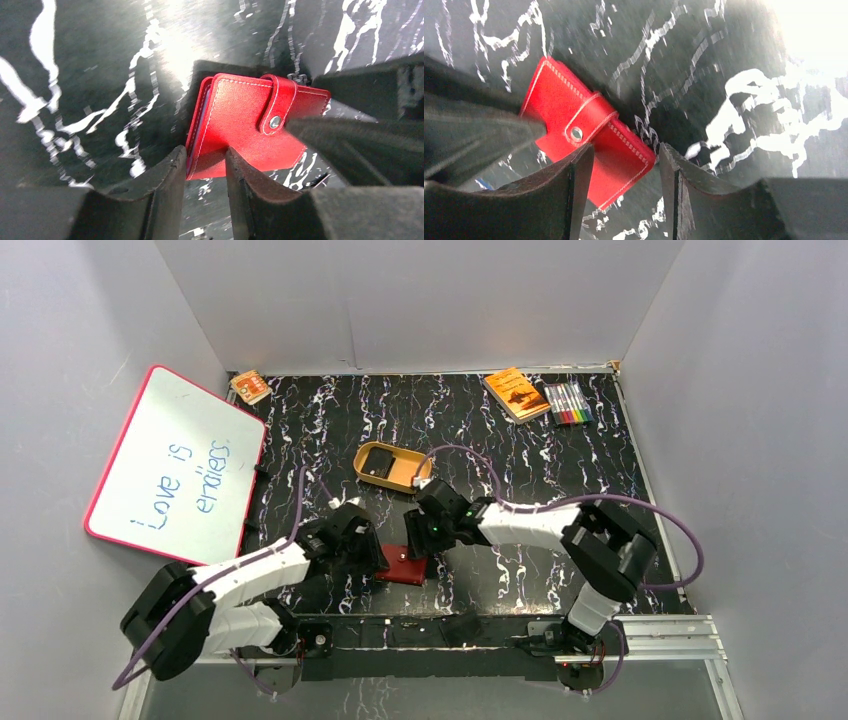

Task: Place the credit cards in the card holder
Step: Adjust the card holder at the center of the board.

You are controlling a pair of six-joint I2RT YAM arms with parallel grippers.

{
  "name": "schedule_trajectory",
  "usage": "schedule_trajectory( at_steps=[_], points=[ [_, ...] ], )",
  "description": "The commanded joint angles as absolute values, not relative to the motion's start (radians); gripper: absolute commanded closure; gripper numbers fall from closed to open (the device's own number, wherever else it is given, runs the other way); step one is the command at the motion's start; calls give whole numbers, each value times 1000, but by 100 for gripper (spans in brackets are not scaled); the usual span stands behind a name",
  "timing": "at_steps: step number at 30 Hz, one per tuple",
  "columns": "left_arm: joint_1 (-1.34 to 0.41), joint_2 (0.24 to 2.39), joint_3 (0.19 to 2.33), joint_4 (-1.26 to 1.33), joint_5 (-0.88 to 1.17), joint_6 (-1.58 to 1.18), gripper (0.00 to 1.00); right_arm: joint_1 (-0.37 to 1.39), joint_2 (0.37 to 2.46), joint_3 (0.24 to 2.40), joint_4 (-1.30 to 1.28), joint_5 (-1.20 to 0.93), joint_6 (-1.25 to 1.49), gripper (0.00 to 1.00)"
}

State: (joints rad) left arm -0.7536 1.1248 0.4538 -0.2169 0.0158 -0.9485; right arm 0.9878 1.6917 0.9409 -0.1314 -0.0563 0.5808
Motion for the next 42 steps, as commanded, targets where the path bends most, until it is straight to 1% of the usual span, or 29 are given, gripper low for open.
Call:
schedule_trajectory(
  at_steps=[1,4,11,12,14,15,17,18,20,22,24,28,31,33,34,37,42],
  points=[
    [-749,1250,502,-111,91,-880,71,990,1572,821,-130,-16,639,41],
    [-750,1337,550,-56,118,-850,75,997,1491,735,-129,18,697,42],
    [-750,1512,686,27,143,-794,79,1016,1316,588,-127,89,838,43],
    [-750,1528,710,27,138,-783,81,1020,1300,575,-129,96,847,43],
    [-749,1536,755,8,102,-771,82,1020,1273,580,-164,119,855,38],
    [-749,1521,786,-38,60,-767,77,1020,1254,588,-186,133,855,35],
    [-750,1470,817,-110,-23,-767,57,1020,1223,612,-231,159,839,28],
    [-750,1436,826,-138,-50,-764,49,1020,1210,624,-247,169,826,25],
    [-750,1347,821,-194,-98,-772,36,1020,1190,648,-263,182,777,23],
    [-749,1246,796,-258,-138,-806,26,1019,1183,679,-279,189,722,23],
    [-749,1138,745,-319,-146,-855,26,1012,1192,709,-282,182,666,24],
    [-750,914,586,-361,-101,-985,32,987,1243,751,-246,131,578,30],
    [-751,838,505,-361,-46,-1016,34,960,1301,755,-183,85,557,34],
    [-751,847,479,-357,-5,-1006,37,948,1347,759,-148,67,555,36],
    [-751,865,470,-346,33,-992,40,943,1368,761,-139,60,557,37],
    [-751,940,459,-284,114,-964,46,934,1418,764,-111,40,578,39],
    [-750,1040,461,-145,196,-956,44,935,1425,754,-141,63,614,37]
  ],
)
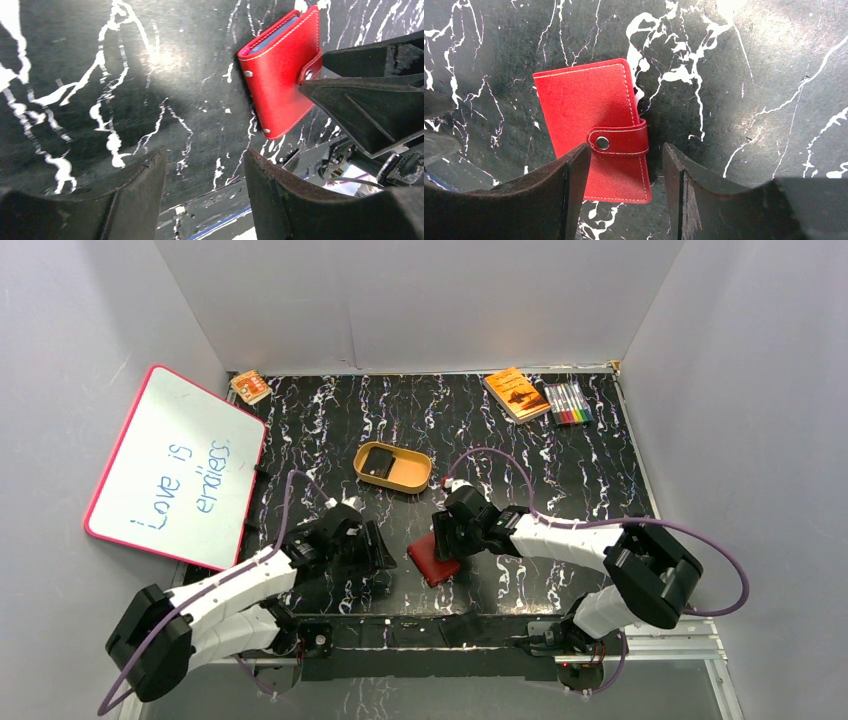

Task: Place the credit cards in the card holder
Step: Adjust the card holder at the center of the board.

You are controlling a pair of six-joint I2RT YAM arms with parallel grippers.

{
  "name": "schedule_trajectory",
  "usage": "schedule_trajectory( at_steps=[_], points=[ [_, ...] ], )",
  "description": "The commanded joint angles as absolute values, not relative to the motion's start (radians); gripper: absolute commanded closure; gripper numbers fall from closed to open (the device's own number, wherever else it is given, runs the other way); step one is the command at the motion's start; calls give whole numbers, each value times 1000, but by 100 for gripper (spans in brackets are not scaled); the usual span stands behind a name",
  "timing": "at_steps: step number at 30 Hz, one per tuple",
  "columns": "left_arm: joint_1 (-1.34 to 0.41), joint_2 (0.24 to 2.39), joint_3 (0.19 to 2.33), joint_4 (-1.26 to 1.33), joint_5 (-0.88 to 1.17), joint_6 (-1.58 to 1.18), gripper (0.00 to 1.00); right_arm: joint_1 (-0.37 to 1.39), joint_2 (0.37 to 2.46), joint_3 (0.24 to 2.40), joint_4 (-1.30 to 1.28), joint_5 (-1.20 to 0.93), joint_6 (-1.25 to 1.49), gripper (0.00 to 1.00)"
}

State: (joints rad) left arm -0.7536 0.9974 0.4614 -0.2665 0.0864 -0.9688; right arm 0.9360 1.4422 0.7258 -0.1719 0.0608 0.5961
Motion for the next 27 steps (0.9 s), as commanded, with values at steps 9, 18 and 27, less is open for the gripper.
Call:
schedule_trajectory(
  at_steps=[9,18,27],
  points=[
    [-751,1307,510,82,281,-922,52,957,1352,652,-140,50,693,42],
    [-751,1482,621,118,282,-863,63,1014,1310,658,-183,75,719,46],
    [-749,1224,570,117,212,-964,79,1020,1319,858,-416,279,614,41]
  ],
)
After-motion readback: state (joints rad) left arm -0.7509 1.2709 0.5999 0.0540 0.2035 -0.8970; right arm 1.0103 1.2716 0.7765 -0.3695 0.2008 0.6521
